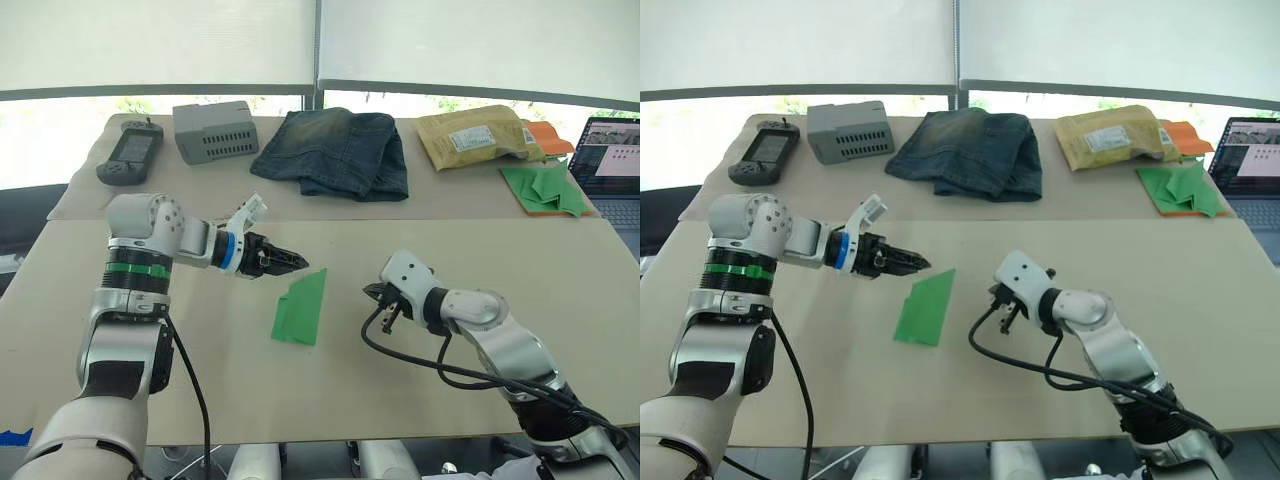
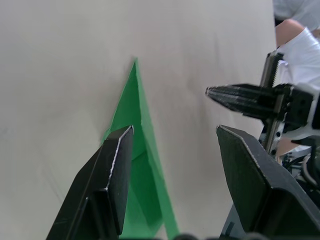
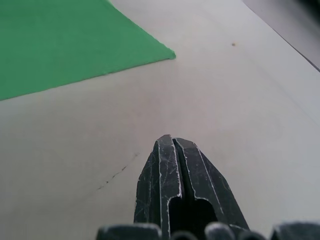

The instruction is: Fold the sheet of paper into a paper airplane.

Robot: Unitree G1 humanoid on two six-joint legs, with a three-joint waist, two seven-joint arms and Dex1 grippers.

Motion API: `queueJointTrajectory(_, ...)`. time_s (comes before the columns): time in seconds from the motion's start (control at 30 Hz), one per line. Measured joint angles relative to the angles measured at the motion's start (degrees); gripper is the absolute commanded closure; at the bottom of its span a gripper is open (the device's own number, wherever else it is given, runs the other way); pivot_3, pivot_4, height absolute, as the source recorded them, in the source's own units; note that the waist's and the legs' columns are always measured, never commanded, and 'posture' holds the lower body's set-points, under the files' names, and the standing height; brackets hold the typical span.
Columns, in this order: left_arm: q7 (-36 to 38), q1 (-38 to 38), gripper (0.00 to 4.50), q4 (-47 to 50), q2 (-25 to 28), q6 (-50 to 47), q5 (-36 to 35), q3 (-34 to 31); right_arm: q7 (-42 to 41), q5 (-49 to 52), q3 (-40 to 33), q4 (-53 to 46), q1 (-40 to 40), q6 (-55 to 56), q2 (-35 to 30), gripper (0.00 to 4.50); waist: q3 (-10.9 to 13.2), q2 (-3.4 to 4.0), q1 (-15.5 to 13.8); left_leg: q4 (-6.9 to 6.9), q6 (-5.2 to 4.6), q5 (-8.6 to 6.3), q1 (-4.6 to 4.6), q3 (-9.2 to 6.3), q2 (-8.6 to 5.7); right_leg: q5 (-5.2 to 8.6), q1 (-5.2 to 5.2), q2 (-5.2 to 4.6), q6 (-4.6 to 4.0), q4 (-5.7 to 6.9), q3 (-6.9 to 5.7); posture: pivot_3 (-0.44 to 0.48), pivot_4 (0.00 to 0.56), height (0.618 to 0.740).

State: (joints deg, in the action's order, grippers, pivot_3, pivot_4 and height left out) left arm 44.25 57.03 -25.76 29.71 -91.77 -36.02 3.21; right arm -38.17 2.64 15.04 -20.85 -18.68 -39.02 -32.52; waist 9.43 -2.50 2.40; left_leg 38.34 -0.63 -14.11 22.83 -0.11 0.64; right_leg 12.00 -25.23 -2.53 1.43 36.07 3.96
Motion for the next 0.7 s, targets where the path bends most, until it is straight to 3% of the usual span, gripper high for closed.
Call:
queueJointTrajectory(0.2, 0.3, 0.8, 1.70, -1.3, -0.7, -0.5, -0.1, 4.4, 1.4, -0.2, 0.0, 0.0, 0.0, -0.1, 0.3, 4.50, 0.0, 0.00, -0.1, 0.11, 0.00, 0.00, 0.06, -0.01, -0.02, -0.02, -0.02, 0.00, -0.01, 0.03, 0.00, 0.000, 0.150, 0.728)
queueJointTrajectory(0.47, 0.9, 0.7, 4.16, -1.4, -0.9, -0.6, -0.9, 8.3, 2.2, -0.4, 0.0, 0.2, -0.6, -0.1, 0.6, 4.50, 0.0, 0.00, 0.0, 0.39, 0.00, 0.00, 0.12, -0.01, 0.00, -0.03, -0.02, 0.02, 0.04, 0.13, -0.01, 0.000, 0.150, 0.728)
queueJointTrajectory(0.5, 0.7, 0.7, 4.46, -1.7, -1.1, -0.6, -1.3, 7.9, 2.2, -0.5, 0.0, 0.3, -0.8, -0.1, 0.6, 4.50, 0.0, 0.00, 0.0, 0.43, 0.00, 0.00, 0.12, -0.01, 0.00, -0.04, 0.00, 0.02, 0.07, 0.13, 0.00, 0.000, 0.150, 0.728)
queueJointTrajectory(0.7, -10.0, 1.0, 4.46, -12.3, -4.7, -0.6, -6.6, -4.5, 2.3, -1.8, 0.0, 1.2, -0.9, 0.0, 0.6, 4.50, 0.0, 0.00, -0.1, 0.62, -0.01, 0.01, 0.15, -0.03, 0.02, -0.07, 0.03, 0.00, 0.27, 0.14, 0.01, 0.000, 0.150, 0.728)
